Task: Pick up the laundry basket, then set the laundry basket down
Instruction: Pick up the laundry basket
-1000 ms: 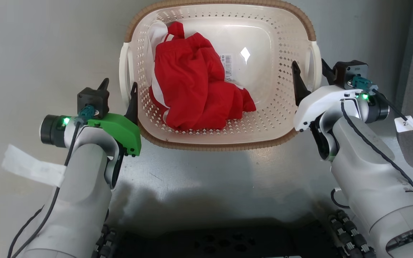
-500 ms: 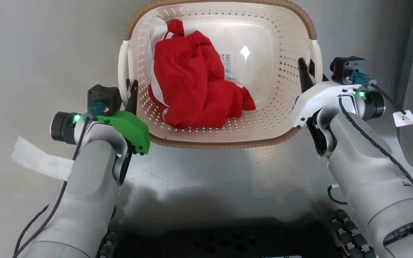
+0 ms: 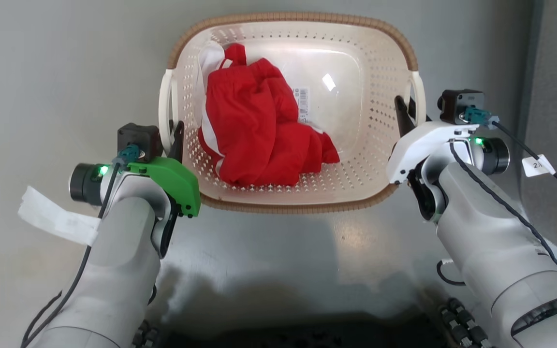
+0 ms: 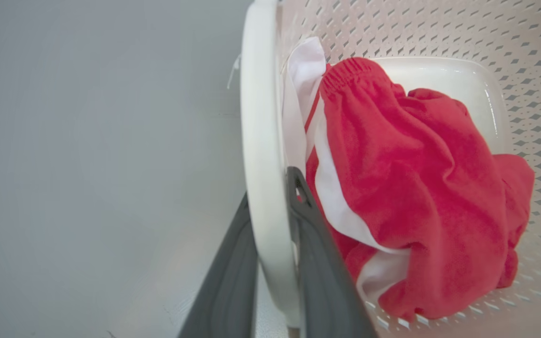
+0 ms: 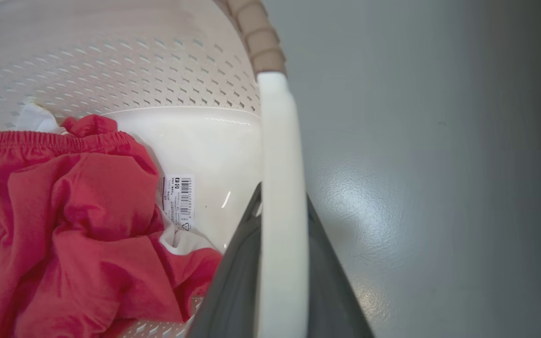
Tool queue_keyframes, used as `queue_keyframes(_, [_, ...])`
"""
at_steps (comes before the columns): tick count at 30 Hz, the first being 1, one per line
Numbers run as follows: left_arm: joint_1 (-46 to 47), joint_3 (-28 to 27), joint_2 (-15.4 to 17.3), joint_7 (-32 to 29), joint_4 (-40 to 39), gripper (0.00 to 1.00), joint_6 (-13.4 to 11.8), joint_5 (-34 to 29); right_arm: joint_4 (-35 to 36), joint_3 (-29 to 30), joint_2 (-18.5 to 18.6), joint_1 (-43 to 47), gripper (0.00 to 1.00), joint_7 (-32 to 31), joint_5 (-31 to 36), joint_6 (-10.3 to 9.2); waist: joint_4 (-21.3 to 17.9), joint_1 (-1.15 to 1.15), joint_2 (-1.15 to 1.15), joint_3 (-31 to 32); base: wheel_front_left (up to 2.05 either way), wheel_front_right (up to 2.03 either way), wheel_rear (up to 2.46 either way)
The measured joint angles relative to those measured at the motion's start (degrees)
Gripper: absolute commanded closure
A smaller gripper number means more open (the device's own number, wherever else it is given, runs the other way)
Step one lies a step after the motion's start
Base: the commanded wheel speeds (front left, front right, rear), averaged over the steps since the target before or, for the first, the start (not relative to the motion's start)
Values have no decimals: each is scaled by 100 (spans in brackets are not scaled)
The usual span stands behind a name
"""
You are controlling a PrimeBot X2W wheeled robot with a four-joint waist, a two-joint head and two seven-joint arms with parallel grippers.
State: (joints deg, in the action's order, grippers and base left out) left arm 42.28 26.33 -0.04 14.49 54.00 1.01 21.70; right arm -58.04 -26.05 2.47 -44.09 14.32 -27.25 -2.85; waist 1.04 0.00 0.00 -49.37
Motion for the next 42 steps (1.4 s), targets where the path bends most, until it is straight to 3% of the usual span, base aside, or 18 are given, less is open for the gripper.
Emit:
queue_keyframes(22, [-531, 278, -105, -265, 879, 100, 259, 712, -720, -491, -116, 404, 100, -721, -671, 231, -58, 0, 0, 1749, 0, 0, 0])
queue_keyframes(42, [-1511, 543, -138, -805, 1300, 100, 405, 1254, -757, -1120, -172, 1501, 100, -1548, -1287, 242, -138, -1, 0, 3305, 0, 0, 0])
